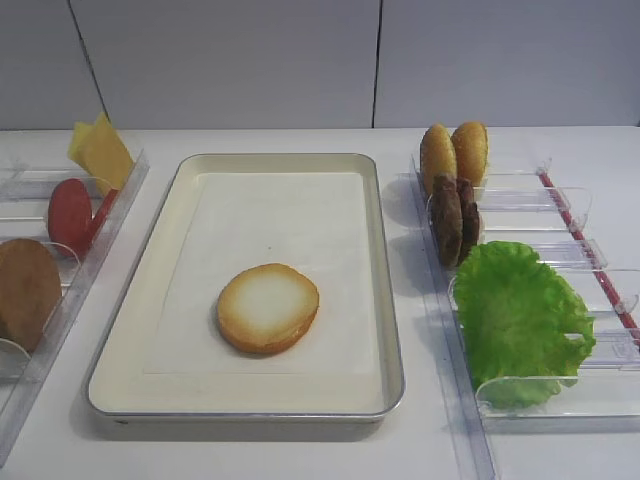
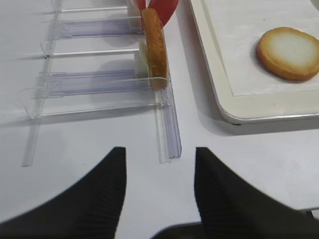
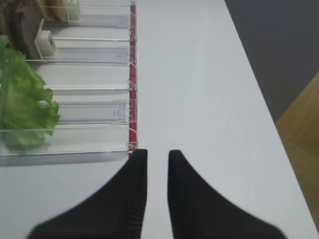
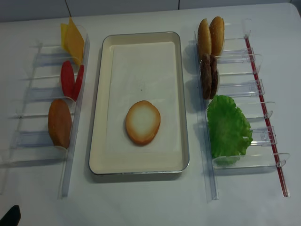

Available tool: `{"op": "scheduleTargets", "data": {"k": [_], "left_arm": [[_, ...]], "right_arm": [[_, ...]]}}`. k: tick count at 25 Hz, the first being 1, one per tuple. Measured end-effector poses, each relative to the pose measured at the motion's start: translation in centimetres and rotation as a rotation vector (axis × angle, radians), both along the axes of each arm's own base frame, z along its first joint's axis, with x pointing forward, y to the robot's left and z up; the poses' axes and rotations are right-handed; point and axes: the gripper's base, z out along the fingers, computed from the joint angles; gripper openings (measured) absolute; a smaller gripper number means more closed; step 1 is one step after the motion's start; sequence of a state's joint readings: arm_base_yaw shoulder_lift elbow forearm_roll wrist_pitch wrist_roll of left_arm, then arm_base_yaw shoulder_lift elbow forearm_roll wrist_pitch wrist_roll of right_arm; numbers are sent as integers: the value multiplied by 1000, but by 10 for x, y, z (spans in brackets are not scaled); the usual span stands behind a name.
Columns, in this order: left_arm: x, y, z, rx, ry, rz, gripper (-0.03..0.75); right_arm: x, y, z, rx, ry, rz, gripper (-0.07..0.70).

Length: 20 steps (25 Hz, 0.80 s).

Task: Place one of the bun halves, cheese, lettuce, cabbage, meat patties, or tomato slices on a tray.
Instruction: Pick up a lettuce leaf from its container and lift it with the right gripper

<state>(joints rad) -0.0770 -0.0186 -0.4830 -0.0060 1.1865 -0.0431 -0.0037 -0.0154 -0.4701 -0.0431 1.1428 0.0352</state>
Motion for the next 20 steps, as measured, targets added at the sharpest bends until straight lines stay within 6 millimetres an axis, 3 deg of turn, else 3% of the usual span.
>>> {"op": "scheduleTargets", "data": {"k": [3, 7, 9, 13, 20], "left_arm": [[0, 0, 0, 0, 0, 0, 294], [0, 0, 0, 0, 0, 0, 294], [0, 0, 0, 0, 0, 0, 294], [0, 0, 0, 0, 0, 0, 294], [0, 0, 0, 0, 0, 0, 294]], "right_arm": [[0, 2, 0, 25, 0, 16, 228], [0, 11, 0, 106, 0, 71, 473], [0, 15, 1, 147, -4, 98, 544], [5, 23, 3, 234, 21, 149, 578], [48, 38, 12, 399, 142, 248, 581]]}}
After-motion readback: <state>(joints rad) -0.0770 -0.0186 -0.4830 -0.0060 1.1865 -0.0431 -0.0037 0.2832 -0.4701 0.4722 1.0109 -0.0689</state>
